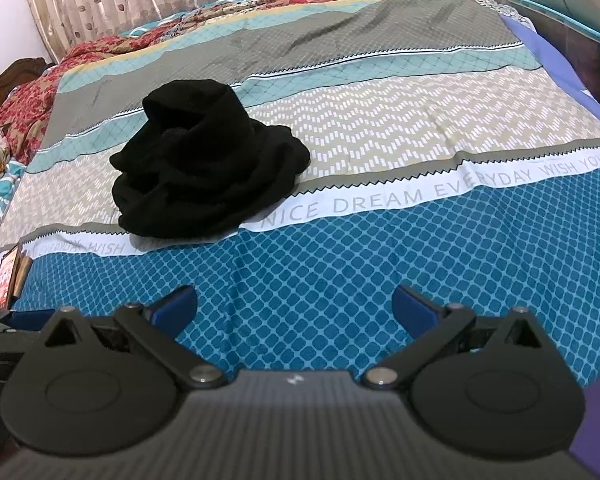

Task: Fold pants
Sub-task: 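Approach the black pants pile with both tools open, then grasp the black pants with the right gripper and lift them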

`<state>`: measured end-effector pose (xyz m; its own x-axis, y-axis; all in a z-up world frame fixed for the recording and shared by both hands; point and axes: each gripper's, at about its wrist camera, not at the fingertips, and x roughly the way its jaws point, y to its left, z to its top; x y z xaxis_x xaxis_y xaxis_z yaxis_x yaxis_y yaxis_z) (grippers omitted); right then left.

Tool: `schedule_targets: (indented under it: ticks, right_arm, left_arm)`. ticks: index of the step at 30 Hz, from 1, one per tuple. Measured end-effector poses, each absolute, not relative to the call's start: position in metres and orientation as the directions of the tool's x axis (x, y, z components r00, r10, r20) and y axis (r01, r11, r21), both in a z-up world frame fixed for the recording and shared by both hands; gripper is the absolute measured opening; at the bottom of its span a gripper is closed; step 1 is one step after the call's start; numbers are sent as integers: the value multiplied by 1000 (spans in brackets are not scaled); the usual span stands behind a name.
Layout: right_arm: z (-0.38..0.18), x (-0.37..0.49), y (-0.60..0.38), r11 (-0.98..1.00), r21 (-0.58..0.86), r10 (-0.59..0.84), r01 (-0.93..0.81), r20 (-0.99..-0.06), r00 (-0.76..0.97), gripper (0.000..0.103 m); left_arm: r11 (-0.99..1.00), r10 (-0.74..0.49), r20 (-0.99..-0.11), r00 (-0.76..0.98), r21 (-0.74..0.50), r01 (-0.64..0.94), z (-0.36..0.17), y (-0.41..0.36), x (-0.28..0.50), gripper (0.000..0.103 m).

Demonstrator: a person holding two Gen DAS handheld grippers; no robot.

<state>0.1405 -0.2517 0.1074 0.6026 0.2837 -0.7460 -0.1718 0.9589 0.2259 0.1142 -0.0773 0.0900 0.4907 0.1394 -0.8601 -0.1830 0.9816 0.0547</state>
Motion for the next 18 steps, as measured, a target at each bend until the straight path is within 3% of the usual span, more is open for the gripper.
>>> schedule_targets:
  ticks: [15,18]
  right_arm:
    - [112,150,-224,958,144,270,-248,-747,608,103]
    - [130,166,-210,942,89,291,-325,-698,654,95]
  left_arm:
    - [966,110,-861,497,-26,-258,80,-37,114,103]
    - [953,136,-849,511,-28,-302,80,-20,113,103]
